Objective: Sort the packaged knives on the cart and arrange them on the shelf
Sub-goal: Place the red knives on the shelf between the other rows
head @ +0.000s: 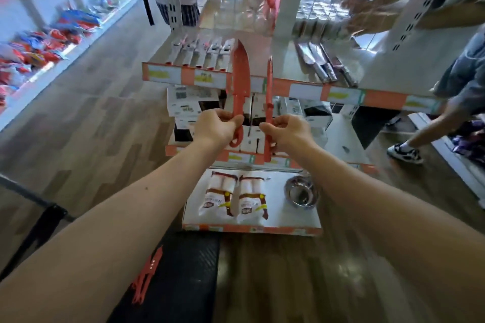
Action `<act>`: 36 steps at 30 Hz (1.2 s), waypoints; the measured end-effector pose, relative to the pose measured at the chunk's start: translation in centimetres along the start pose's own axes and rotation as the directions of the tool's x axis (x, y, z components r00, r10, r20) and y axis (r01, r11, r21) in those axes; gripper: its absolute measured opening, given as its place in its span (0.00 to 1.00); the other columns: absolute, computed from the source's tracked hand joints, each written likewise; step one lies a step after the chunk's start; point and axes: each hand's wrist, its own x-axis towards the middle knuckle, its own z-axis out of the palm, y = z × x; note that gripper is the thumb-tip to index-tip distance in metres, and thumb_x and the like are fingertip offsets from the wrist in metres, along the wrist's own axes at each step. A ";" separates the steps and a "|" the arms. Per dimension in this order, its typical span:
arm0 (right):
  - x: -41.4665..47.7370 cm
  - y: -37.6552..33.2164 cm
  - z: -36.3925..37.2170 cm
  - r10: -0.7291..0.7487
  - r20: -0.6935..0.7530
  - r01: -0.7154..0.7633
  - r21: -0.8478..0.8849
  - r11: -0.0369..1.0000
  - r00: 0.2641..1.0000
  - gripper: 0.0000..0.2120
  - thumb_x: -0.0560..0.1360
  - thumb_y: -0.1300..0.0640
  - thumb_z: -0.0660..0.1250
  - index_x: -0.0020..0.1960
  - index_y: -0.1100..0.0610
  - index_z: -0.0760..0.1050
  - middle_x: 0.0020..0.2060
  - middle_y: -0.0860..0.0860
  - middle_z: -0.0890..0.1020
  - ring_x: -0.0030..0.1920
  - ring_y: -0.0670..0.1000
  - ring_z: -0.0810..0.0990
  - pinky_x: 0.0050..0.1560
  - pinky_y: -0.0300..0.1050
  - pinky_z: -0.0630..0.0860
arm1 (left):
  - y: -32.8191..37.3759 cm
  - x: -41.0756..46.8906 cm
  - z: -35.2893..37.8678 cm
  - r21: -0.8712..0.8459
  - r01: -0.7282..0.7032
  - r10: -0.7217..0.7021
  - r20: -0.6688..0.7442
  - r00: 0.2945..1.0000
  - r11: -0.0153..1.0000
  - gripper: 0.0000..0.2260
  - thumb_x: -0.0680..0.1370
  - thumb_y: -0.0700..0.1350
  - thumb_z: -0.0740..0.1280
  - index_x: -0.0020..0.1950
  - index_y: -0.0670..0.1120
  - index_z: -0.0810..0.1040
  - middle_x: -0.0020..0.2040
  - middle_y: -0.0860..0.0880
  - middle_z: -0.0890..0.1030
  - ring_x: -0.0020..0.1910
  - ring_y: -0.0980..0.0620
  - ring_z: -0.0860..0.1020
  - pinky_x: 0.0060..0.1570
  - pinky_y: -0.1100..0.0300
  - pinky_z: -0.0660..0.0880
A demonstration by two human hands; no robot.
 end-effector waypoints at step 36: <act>24.3 -6.7 -0.5 0.202 0.098 -0.198 -0.050 0.979 0.974 0.08 0.73 0.58 0.69 0.48 0.62 0.81 0.37 0.54 0.82 0.32 0.48 0.77 0.36 0.38 0.78 | 7.0 23.2 4.8 0.544 -0.068 -0.002 0.127 0.992 0.837 0.15 0.77 0.49 0.66 0.52 0.37 0.81 0.46 0.43 0.81 0.43 0.48 0.76 0.37 0.59 0.69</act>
